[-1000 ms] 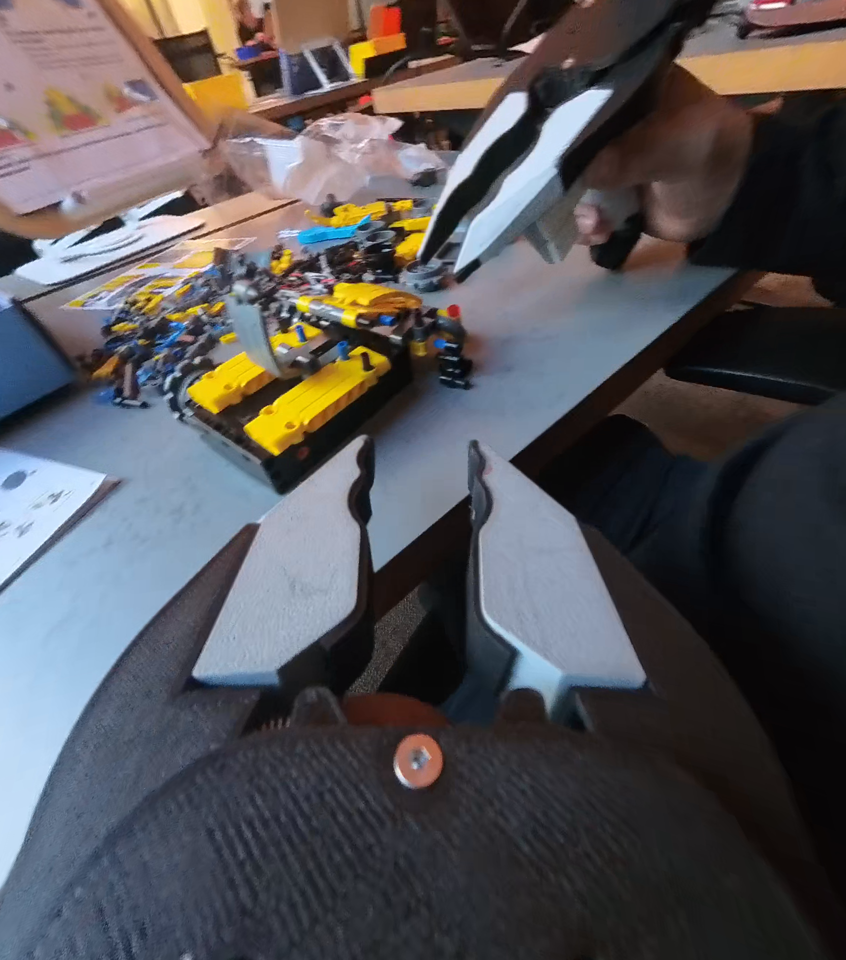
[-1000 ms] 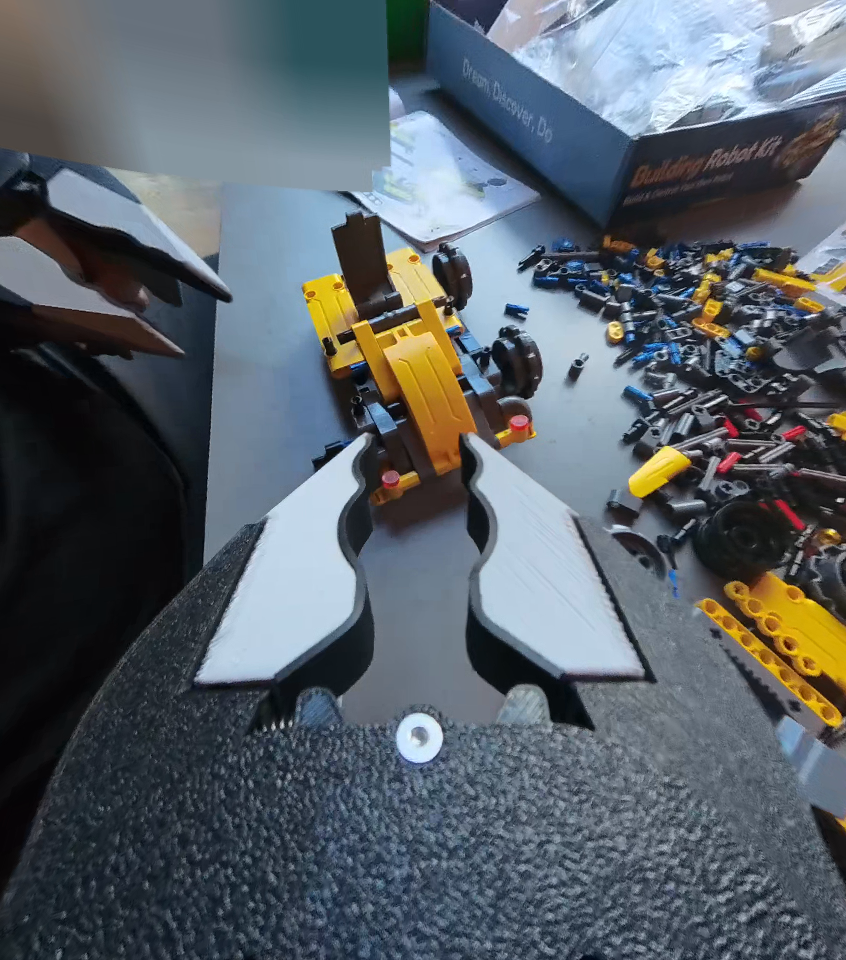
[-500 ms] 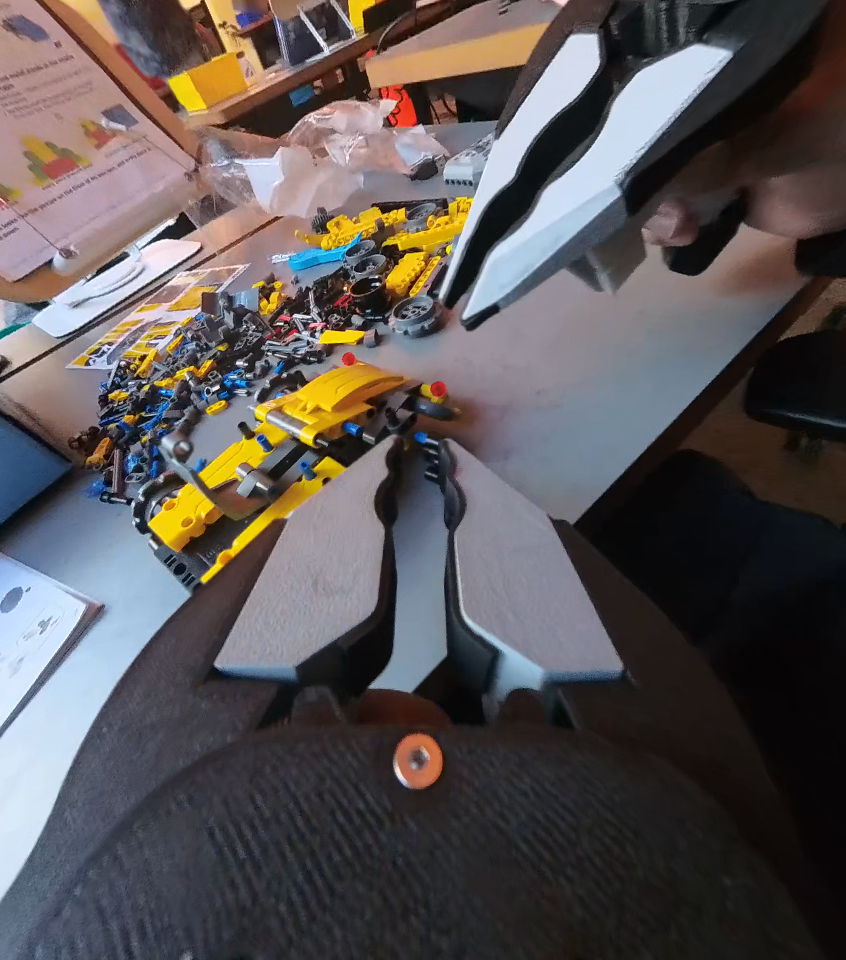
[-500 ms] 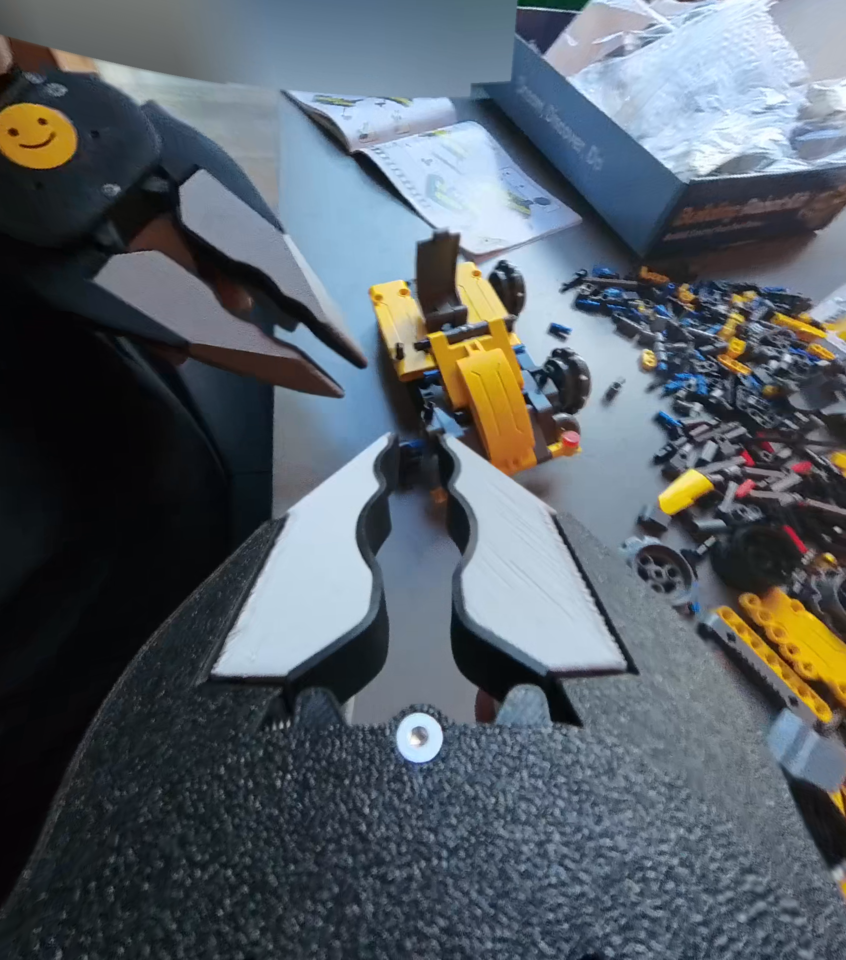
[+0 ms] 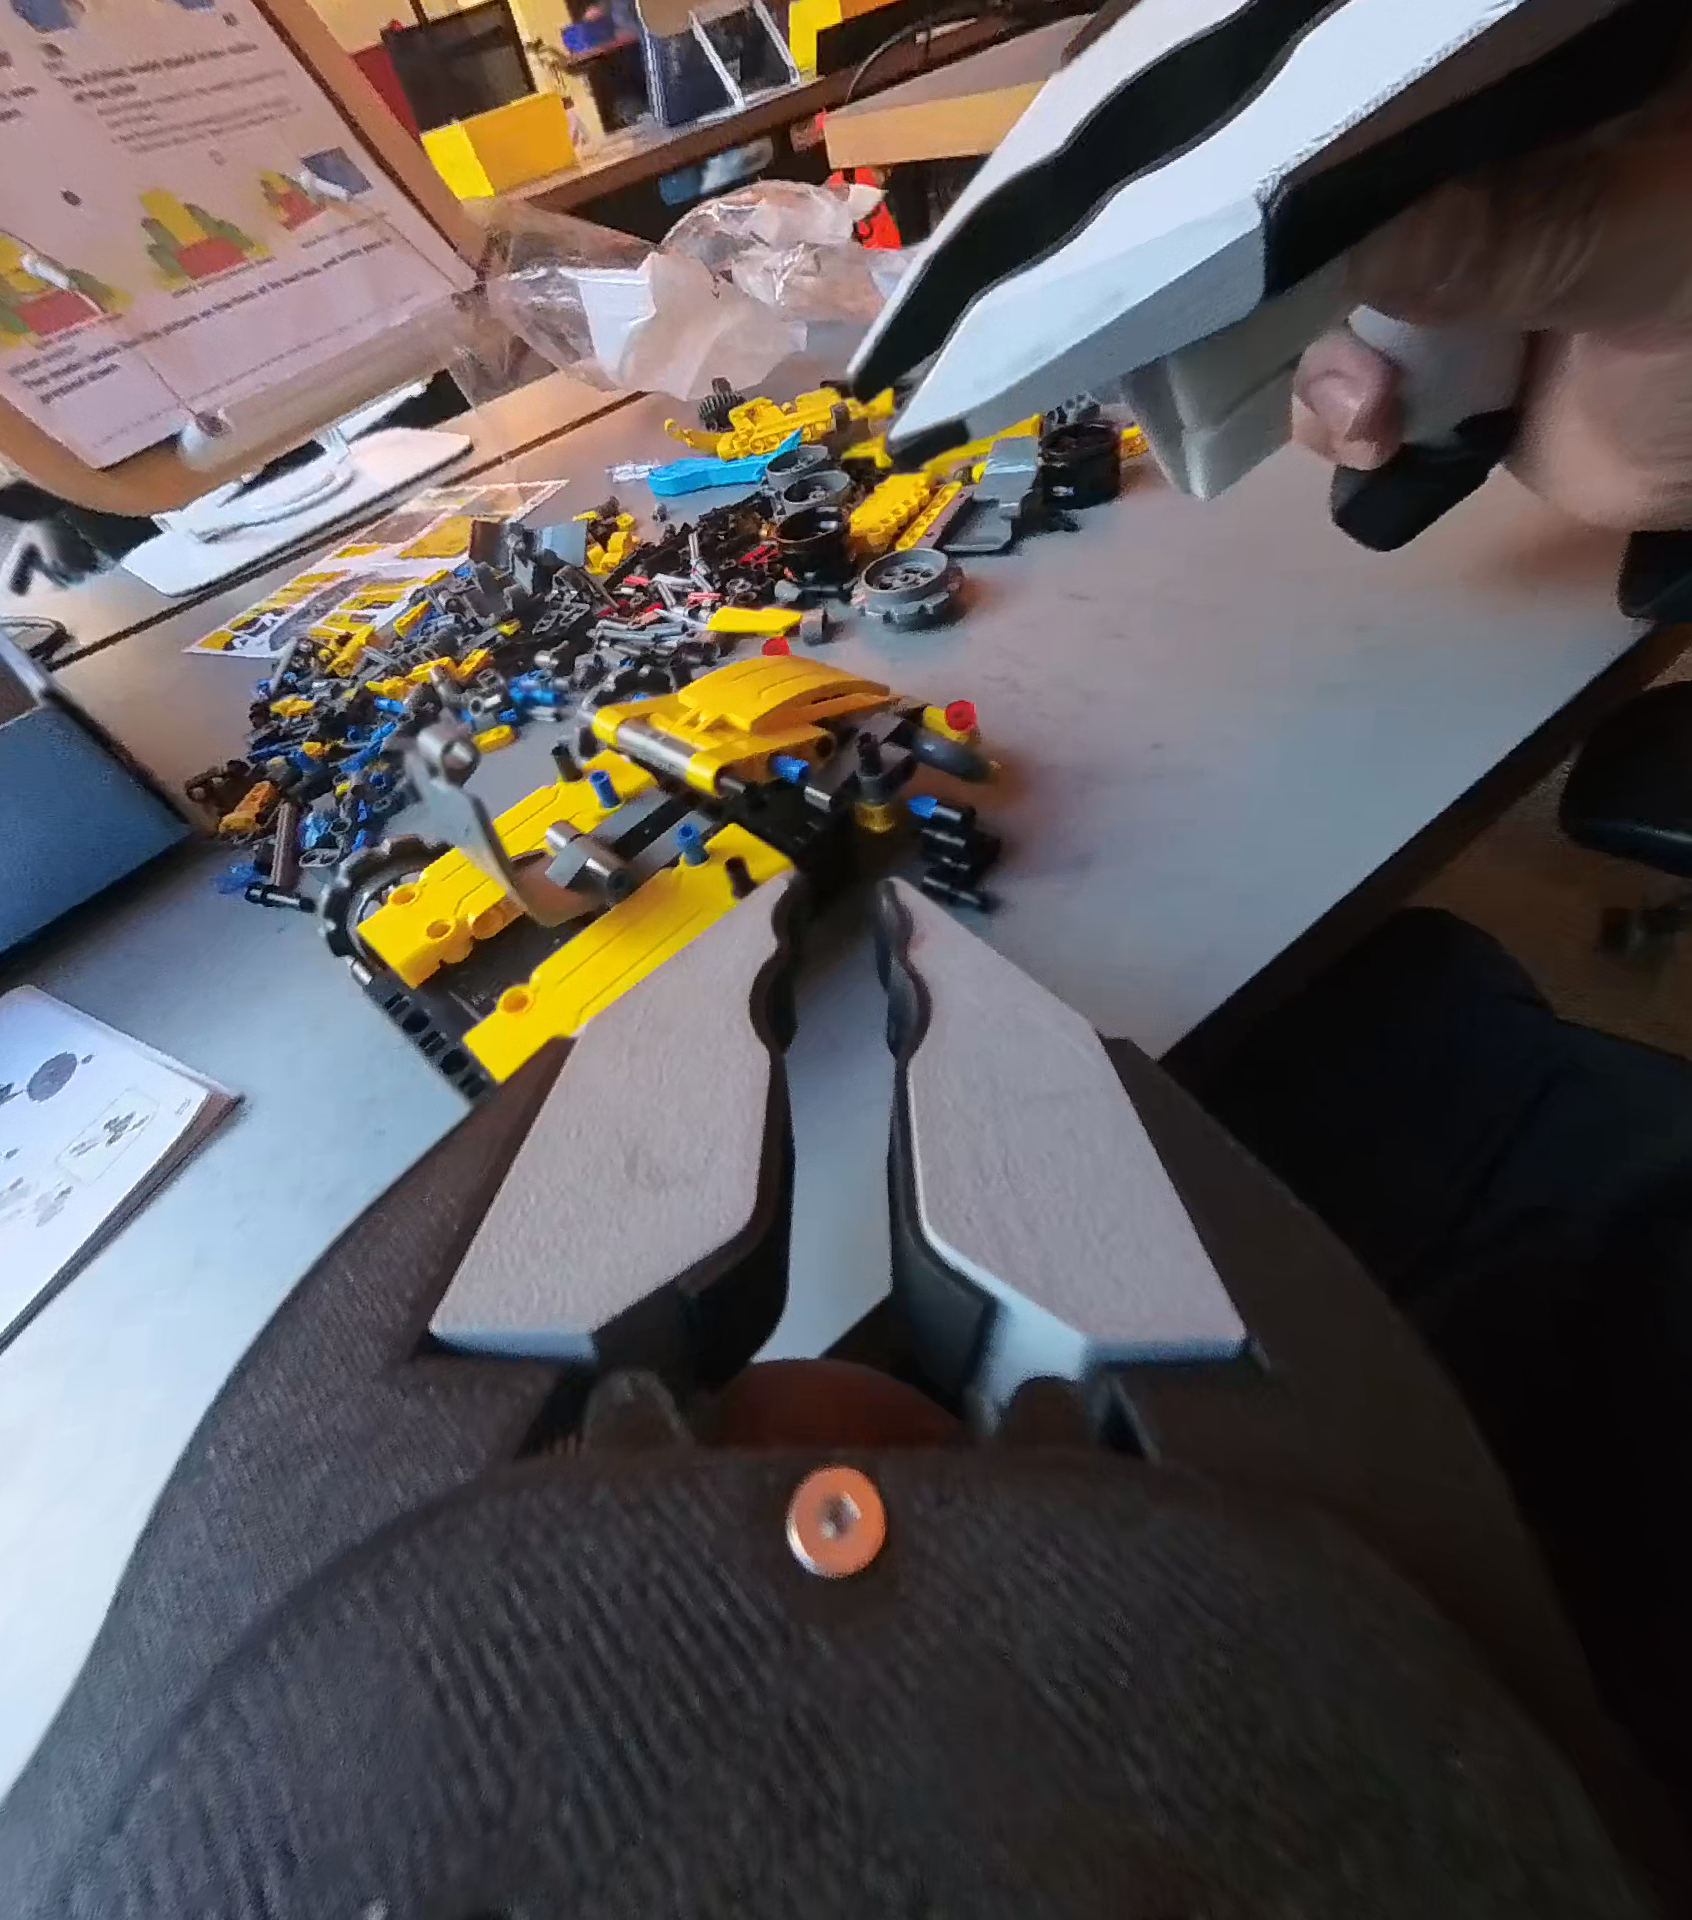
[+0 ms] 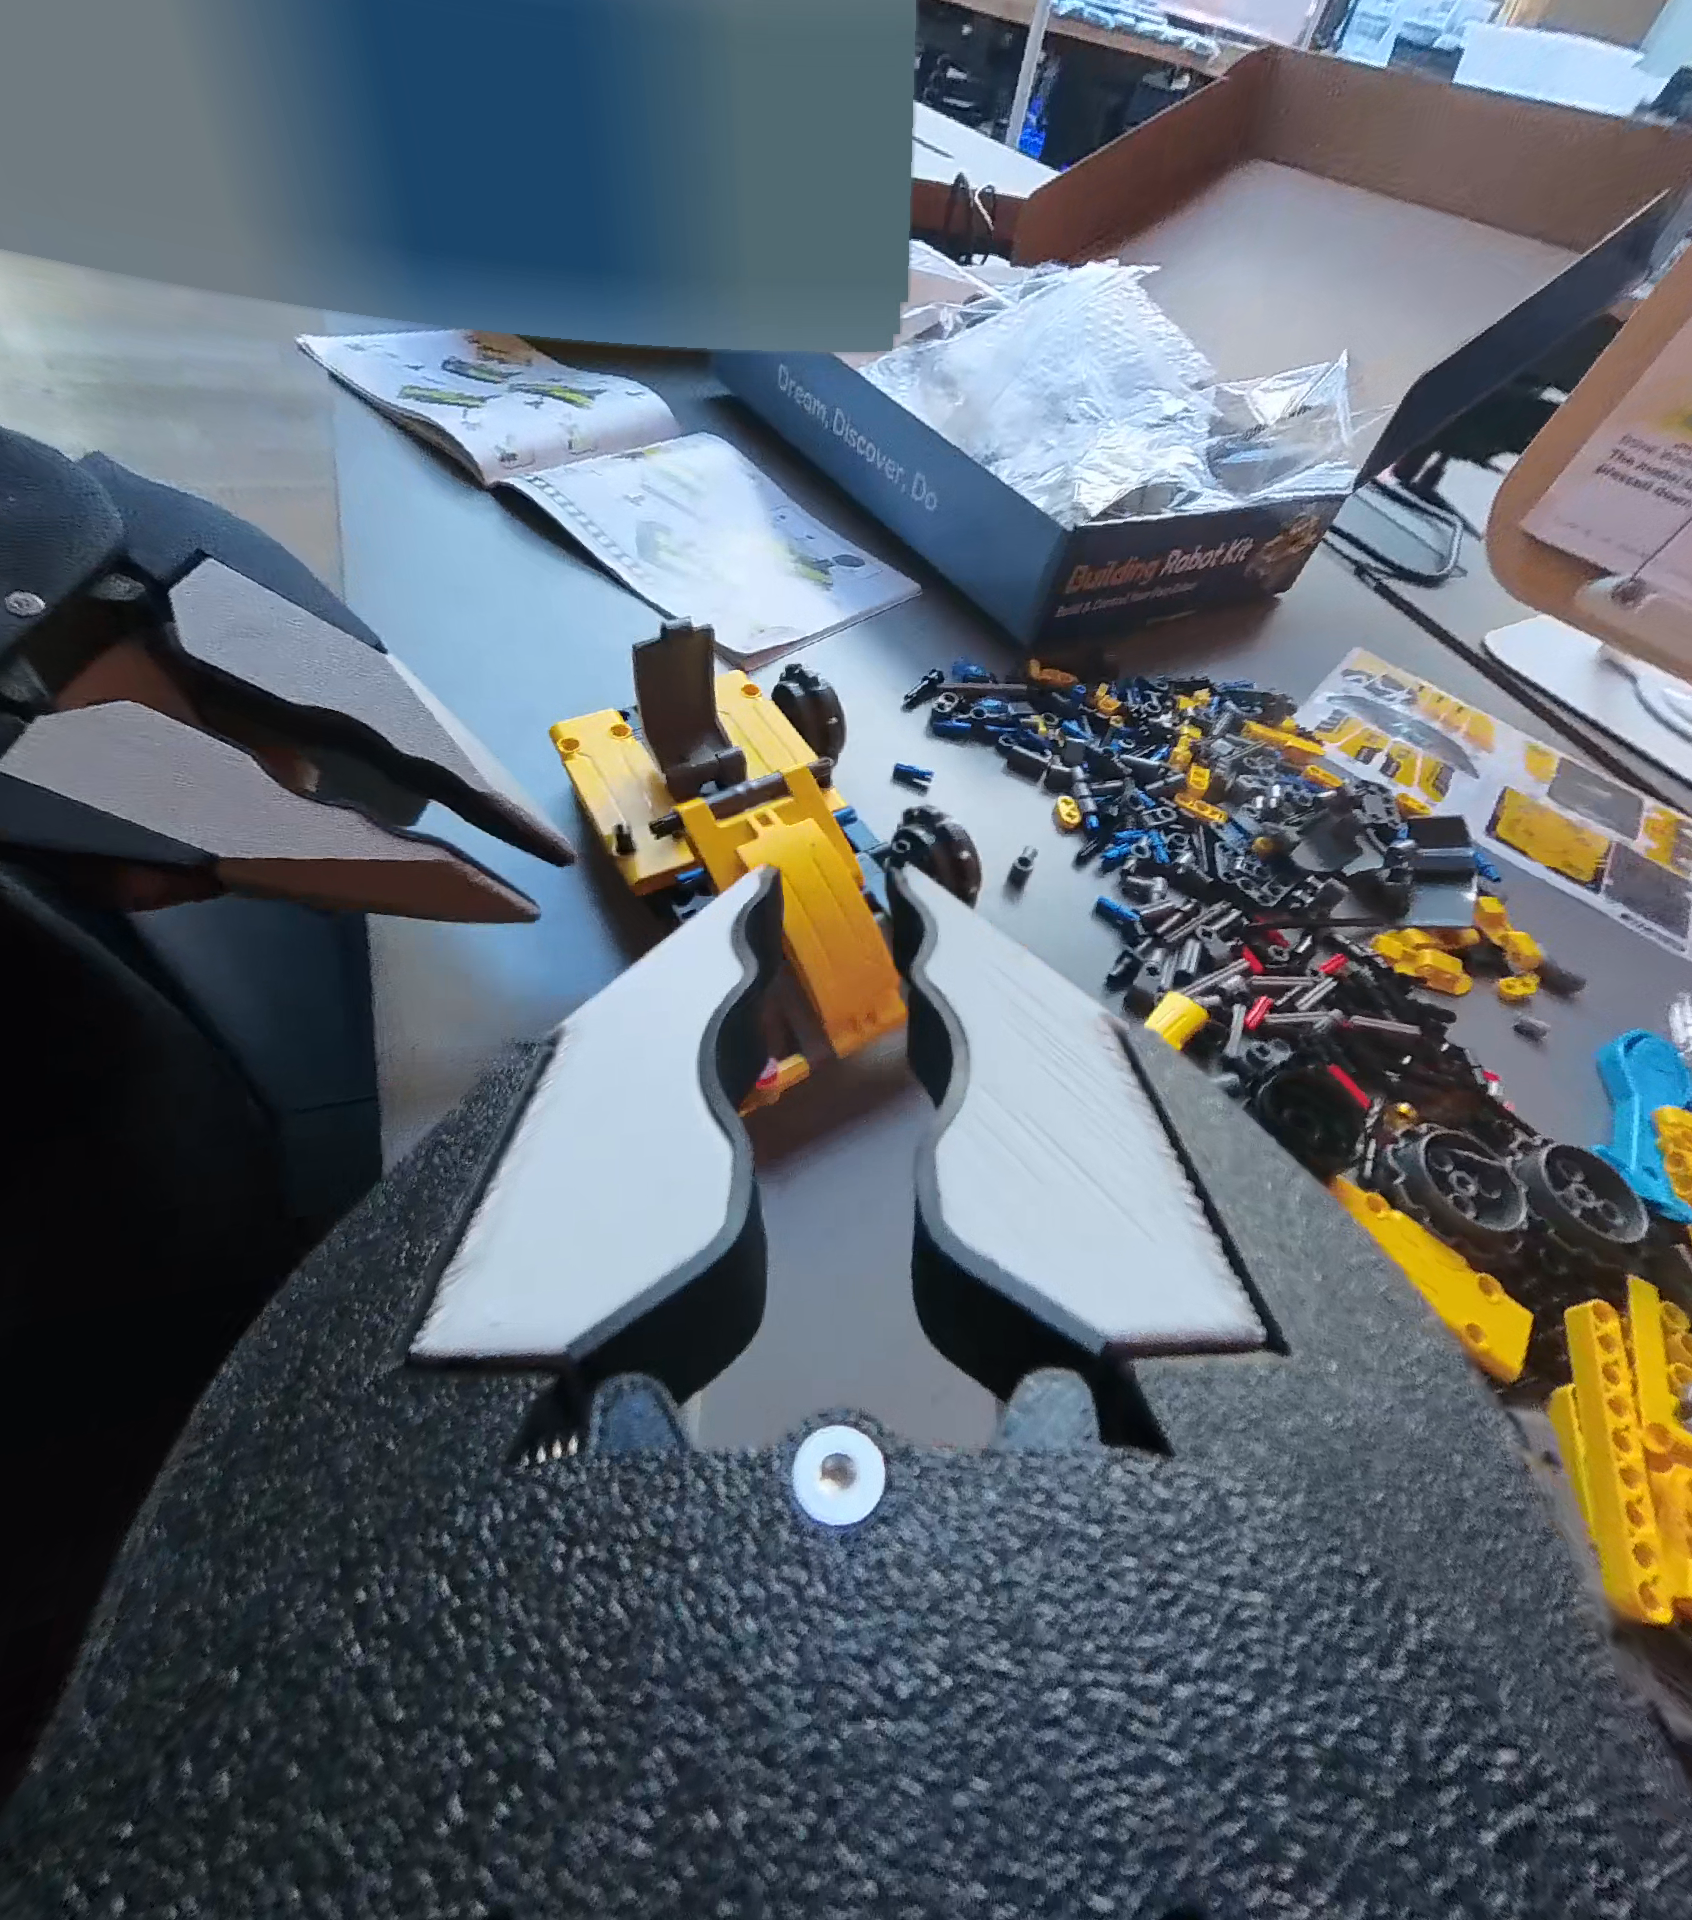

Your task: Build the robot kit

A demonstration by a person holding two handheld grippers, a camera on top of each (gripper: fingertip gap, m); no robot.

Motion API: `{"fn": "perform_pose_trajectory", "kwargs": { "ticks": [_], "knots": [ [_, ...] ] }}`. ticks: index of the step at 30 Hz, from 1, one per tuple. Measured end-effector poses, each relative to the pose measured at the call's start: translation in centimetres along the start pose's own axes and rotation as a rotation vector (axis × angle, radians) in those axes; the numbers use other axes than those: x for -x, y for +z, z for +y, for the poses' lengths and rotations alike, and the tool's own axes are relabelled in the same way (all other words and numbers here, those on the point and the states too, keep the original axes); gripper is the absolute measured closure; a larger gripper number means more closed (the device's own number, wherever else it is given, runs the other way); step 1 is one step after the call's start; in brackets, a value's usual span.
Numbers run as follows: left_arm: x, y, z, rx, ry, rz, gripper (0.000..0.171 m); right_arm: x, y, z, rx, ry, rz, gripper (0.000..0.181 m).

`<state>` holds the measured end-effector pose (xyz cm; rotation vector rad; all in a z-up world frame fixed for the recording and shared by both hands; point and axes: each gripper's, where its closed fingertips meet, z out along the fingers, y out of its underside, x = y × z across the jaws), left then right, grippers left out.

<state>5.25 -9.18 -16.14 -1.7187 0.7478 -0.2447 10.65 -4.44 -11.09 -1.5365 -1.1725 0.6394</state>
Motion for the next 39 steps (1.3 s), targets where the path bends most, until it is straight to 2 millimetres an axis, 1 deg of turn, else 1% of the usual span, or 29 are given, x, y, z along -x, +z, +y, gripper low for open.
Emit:
{"fn": "perform_pose_trajectory", "kwargs": {
  "ticks": [3, 6, 8, 9, 15, 16, 18, 20, 21, 23, 26, 28, 31, 33, 35, 37, 39],
  "knots": [
    [0.5, -0.5, 0.2, -0.010, -0.035, 0.016, 0.162, -0.2, 0.6, -0.2, -0.012, 0.007, 0.003, 0.159],
    [0.5, -0.5, 0.3, -0.010, -0.046, 0.036, 0.159, -0.5, 1.3, -0.3, -0.012, 0.026, 0.000, 0.158],
    [0.5, -0.5, 0.5, -0.003, -0.038, 0.035, 0.159, -0.8, 1.5, -0.3, -0.011, 0.019, 0.010, 0.158],
    [0.5, -0.4, 0.6, 0.001, -0.036, 0.032, 0.162, -0.9, 1.6, -0.3, -0.010, 0.017, 0.011, 0.157],
    [-0.1, -0.1, 0.9, 0.017, -0.053, 0.053, 0.162, -1.5, 1.4, 0.8, -0.002, 0.028, 0.019, 0.157],
    [-0.4, 0.0, 0.9, 0.027, -0.051, 0.060, 0.157, -1.6, 1.3, 1.0, -0.004, 0.029, 0.024, 0.157],
    [-0.3, 0.3, 1.5, 0.086, -0.050, 0.054, 0.141, -1.9, 1.2, 1.6, 0.003, 0.032, 0.031, 0.157],
    [0.2, 0.5, 1.5, 0.114, -0.072, 0.027, 0.140, -2.0, 1.1, 2.2, 0.017, 0.030, 0.038, 0.157],
    [0.1, 0.6, 1.2, 0.109, -0.083, 0.033, 0.141, -2.2, 1.0, 2.2, 0.018, 0.021, 0.046, 0.157],
    [-0.8, 0.8, 0.9, 0.116, -0.080, 0.054, 0.142, -2.3, 0.9, 2.3, 0.015, 0.008, 0.058, 0.158],
    [-2.0, 1.3, 0.5, 0.138, -0.037, 0.050, 0.139, -1.9, 0.9, 2.2, 0.010, -0.005, 0.041, 0.158],
    [-2.4, 1.6, 0.2, 0.134, -0.021, 0.041, 0.146, -1.4, 0.9, 2.2, 0.009, -0.013, 0.012, 0.156],
    [-2.7, 2.1, -0.1, 0.138, -0.009, 0.039, 0.150, -0.7, 0.9, 2.1, 0.003, -0.022, -0.029, 0.155],
    [-2.3, 2.7, -0.3, 0.134, -0.012, 0.018, 0.151, -0.5, 0.8, 2.1, -0.001, -0.018, -0.049, 0.155],
    [-2.3, 3.4, -0.4, 0.147, -0.053, 0.029, 0.151, -0.3, 0.7, 2.0, -0.006, -0.013, -0.063, 0.154],
    [-2.6, 3.8, -0.4, 0.149, -0.107, 0.048, 0.157, -0.3, 0.7, 2.0, -0.009, -0.013, -0.066, 0.154],
    [-2.9, 3.9, 0.2, 0.170, -0.141, 0.049, 0.157, -0.2, 0.7, 1.9, -0.010, -0.015, -0.068, 0.154]
  ]
}}
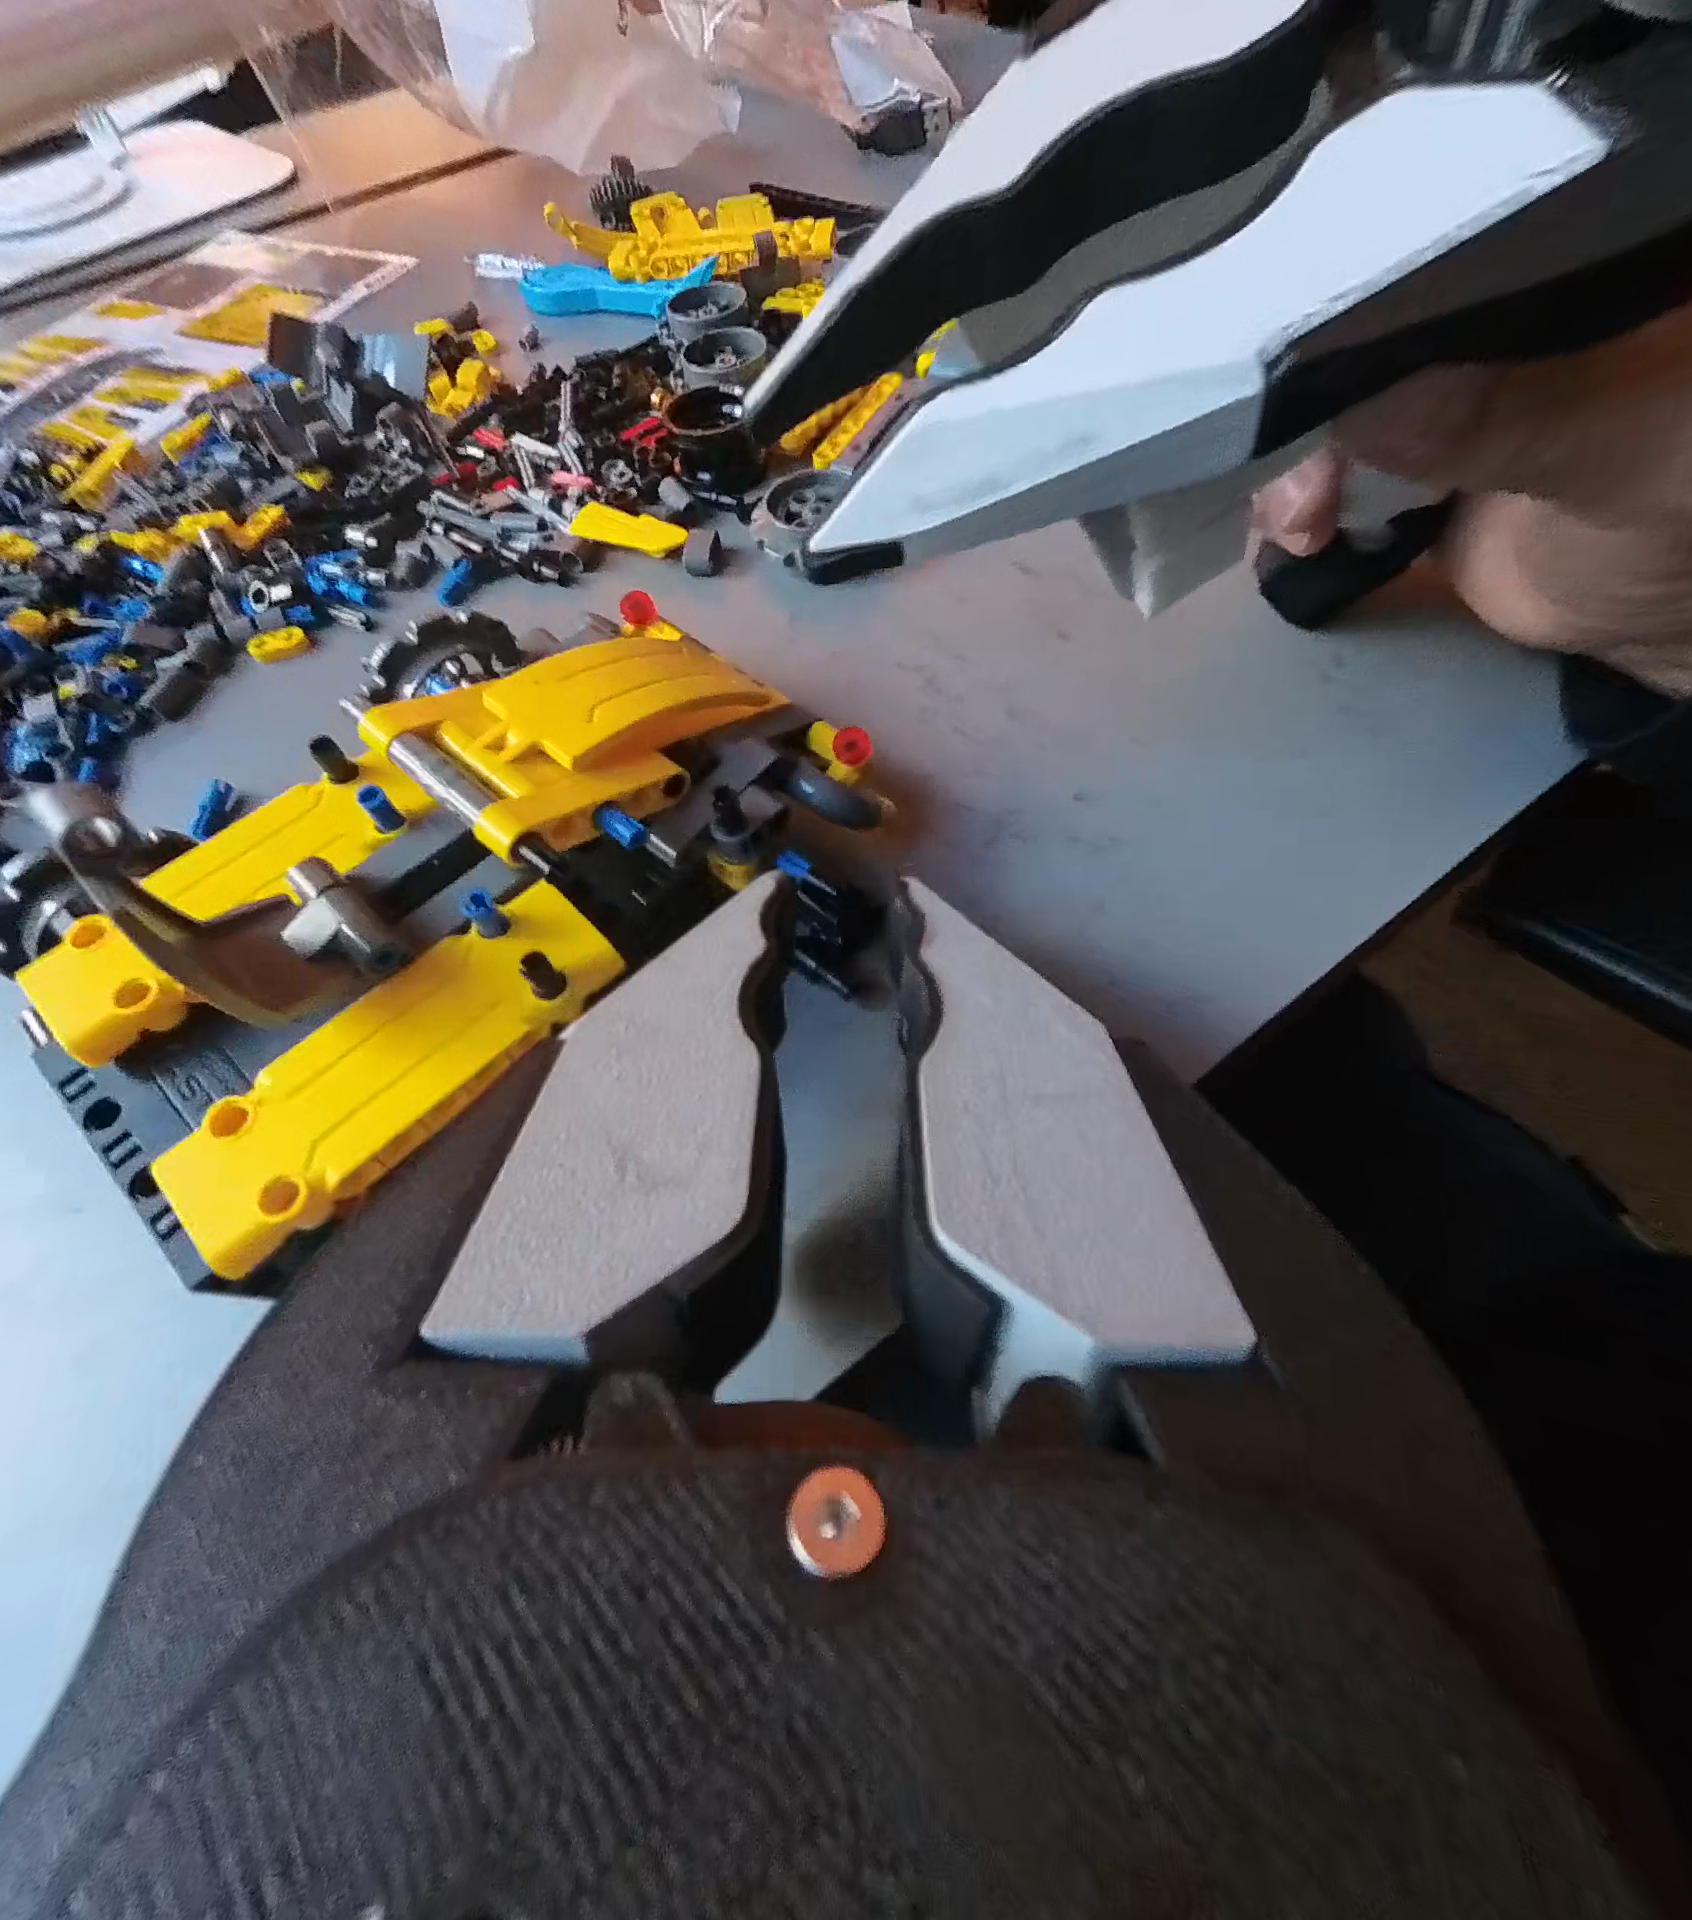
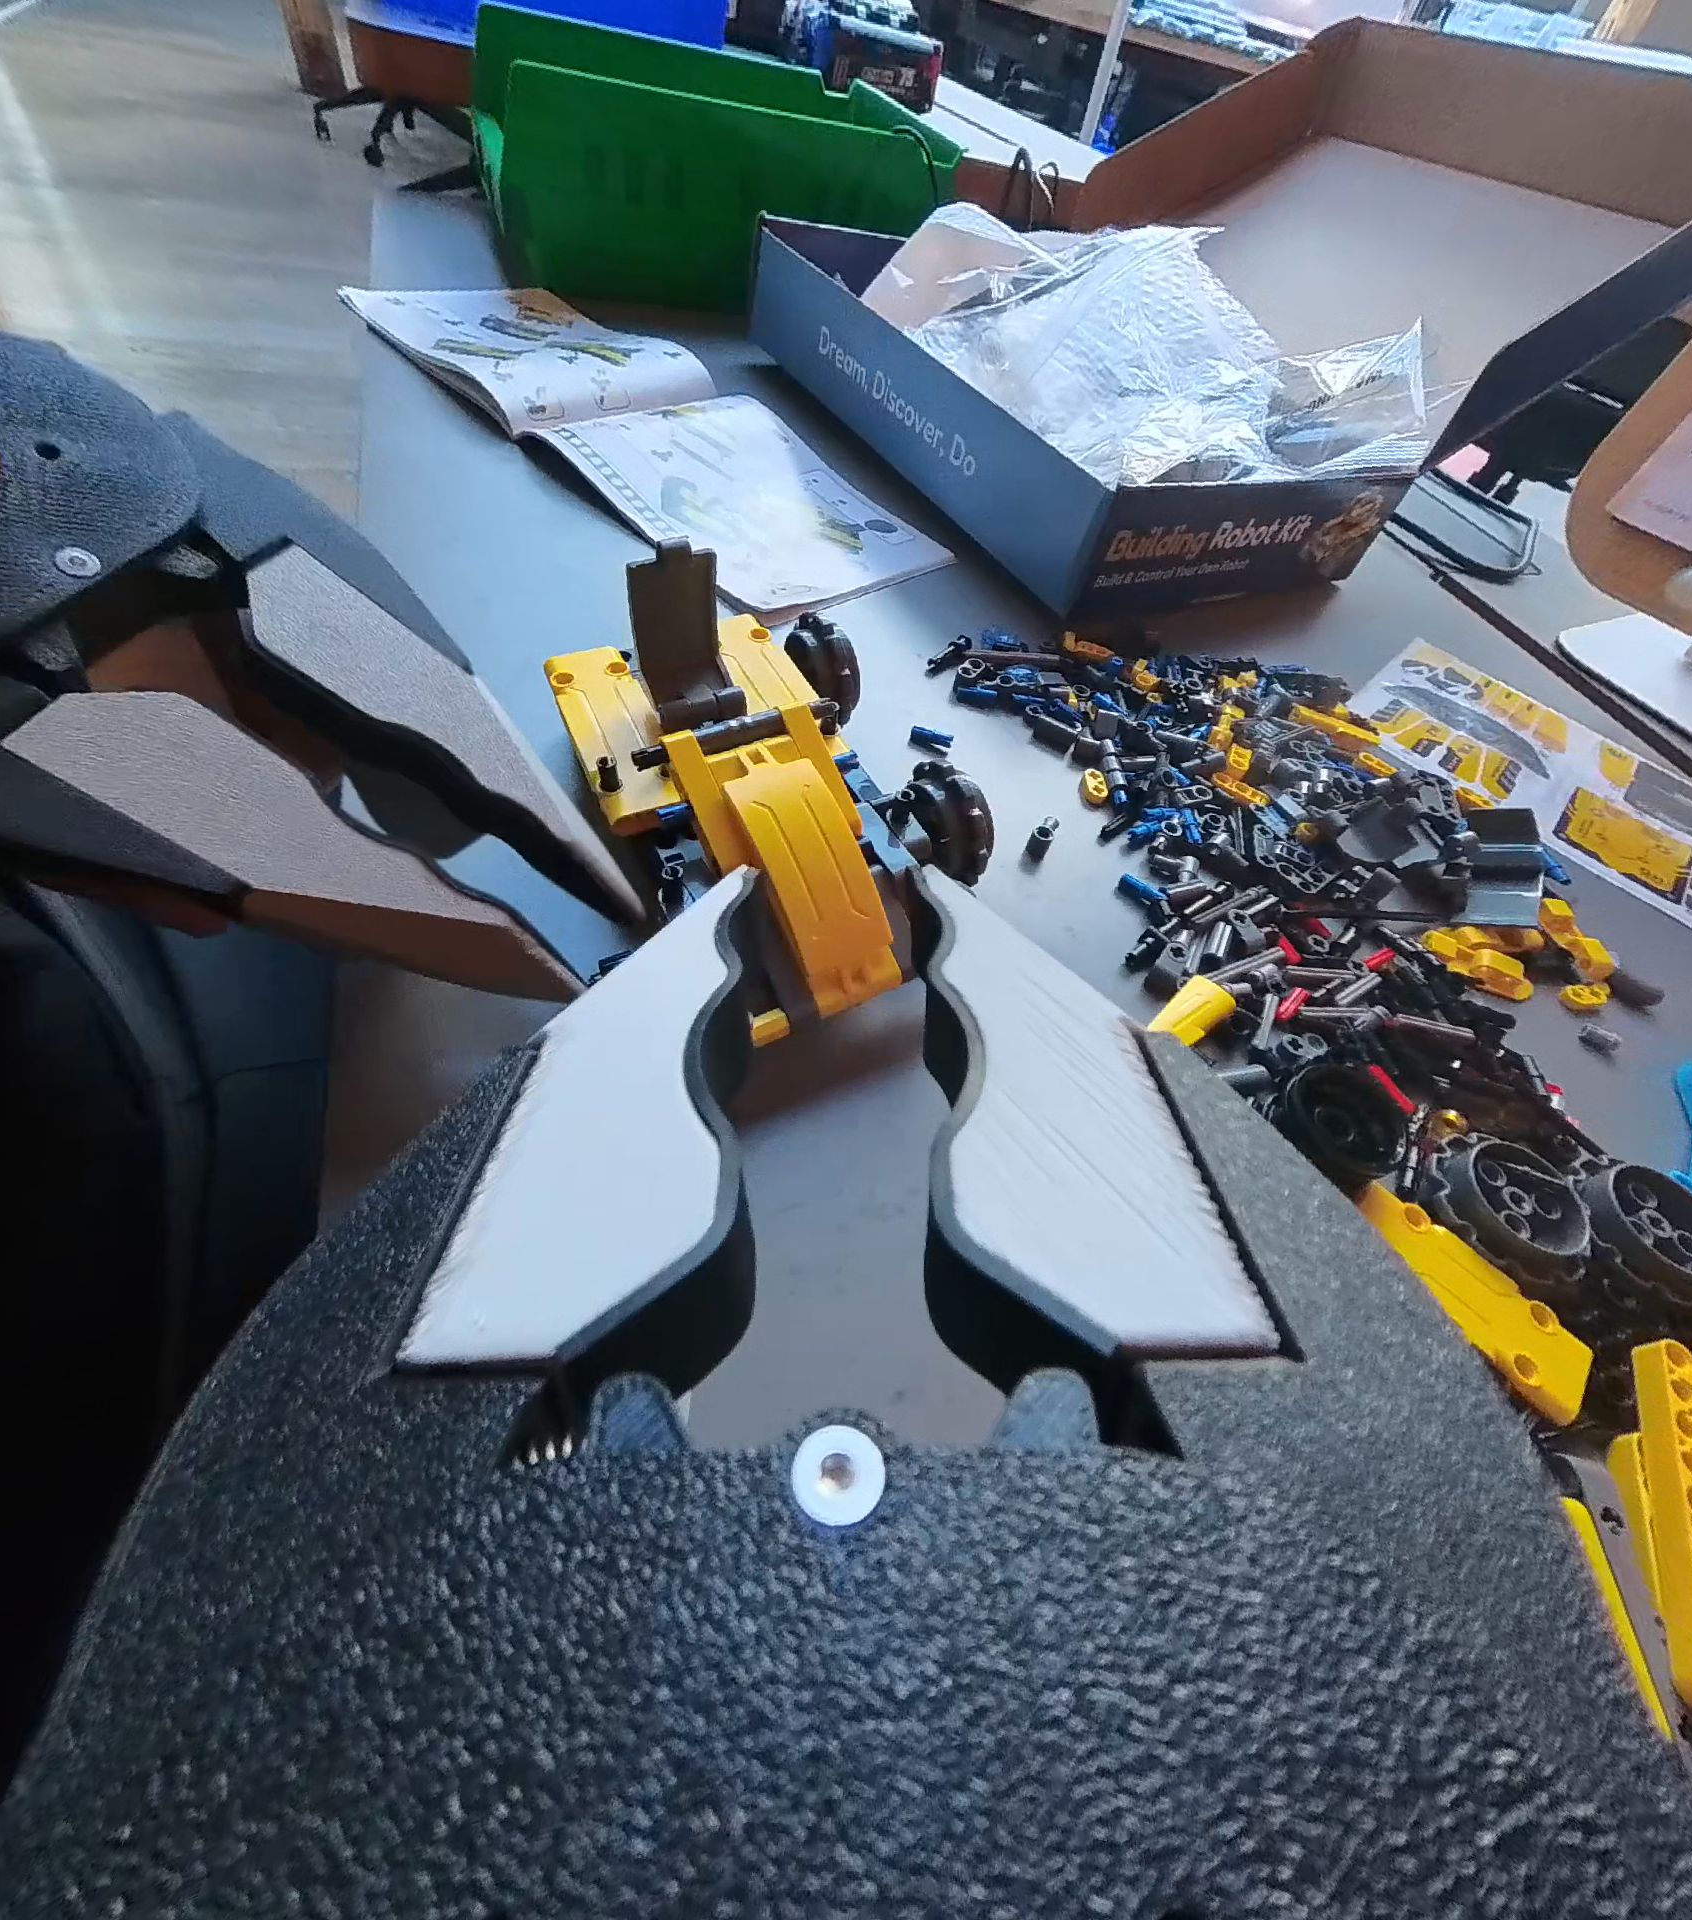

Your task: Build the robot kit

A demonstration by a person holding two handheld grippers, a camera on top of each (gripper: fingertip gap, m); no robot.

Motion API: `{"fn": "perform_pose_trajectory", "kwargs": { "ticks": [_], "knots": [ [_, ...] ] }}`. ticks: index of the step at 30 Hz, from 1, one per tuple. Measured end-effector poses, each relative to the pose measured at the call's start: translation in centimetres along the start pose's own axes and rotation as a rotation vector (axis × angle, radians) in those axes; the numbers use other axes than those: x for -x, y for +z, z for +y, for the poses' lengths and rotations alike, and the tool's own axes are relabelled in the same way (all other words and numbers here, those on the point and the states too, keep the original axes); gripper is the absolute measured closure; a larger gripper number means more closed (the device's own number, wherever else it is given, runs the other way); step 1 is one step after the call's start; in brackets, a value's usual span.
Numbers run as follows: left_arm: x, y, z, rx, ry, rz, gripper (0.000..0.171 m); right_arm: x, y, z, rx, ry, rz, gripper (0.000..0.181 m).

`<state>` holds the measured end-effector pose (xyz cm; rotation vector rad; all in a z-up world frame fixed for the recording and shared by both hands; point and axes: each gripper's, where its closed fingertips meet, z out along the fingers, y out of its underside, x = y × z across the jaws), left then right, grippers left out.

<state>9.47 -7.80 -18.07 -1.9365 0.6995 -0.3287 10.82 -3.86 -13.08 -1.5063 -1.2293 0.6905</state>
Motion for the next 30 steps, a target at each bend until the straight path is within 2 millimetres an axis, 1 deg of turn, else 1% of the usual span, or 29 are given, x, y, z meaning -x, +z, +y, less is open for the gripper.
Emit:
{"fn": "perform_pose_trajectory", "kwargs": {
  "ticks": [2, 5, 7, 10, 16, 18, 21, 23, 27, 30],
  "knots": [
    [0.2, 0.1, 0.3, 0.013, -0.019, -0.020, 0.157, 0.1, 0.0, -0.1, -0.008, 0.004, -0.008, 0.154],
    [0.3, 0.4, 0.2, 0.020, -0.038, -0.040, 0.157, 0.4, 0.0, -0.4, -0.018, 0.007, -0.019, 0.154],
    [0.1, 0.7, 0.1, 0.012, -0.068, -0.026, 0.161, 0.6, 0.0, -0.5, -0.023, 0.005, -0.025, 0.154],
    [0.4, 0.9, 0.2, 0.024, -0.099, -0.038, 0.164, 0.8, -0.1, -0.6, -0.032, 0.004, -0.034, 0.154],
    [1.6, -0.6, 0.4, -0.014, -0.097, -0.110, 0.165, 1.0, -0.3, -0.6, -0.037, 0.012, -0.047, 0.155],
    [1.9, -1.1, 0.5, -0.022, -0.098, -0.128, 0.165, 1.2, -0.1, -0.4, -0.023, 0.009, -0.058, 0.155],
    [2.5, -1.3, 0.2, -0.047, -0.092, -0.159, 0.166, 1.5, 0.2, 0.0, 0.008, -0.011, -0.060, 0.155],
    [2.5, -1.2, -0.2, -0.058, -0.091, -0.159, 0.166, 1.8, 0.5, 0.4, 0.042, -0.025, -0.064, 0.156],
    [2.2, -0.6, 0.1, -0.045, -0.086, -0.144, 0.165, 2.9, 1.2, 1.3, 0.109, -0.058, -0.092, 0.156],
    [2.5, -0.4, 0.2, -0.046, -0.095, -0.151, 0.165, 3.4, 1.4, 1.7, 0.143, -0.054, -0.133, 0.155]
  ]
}}
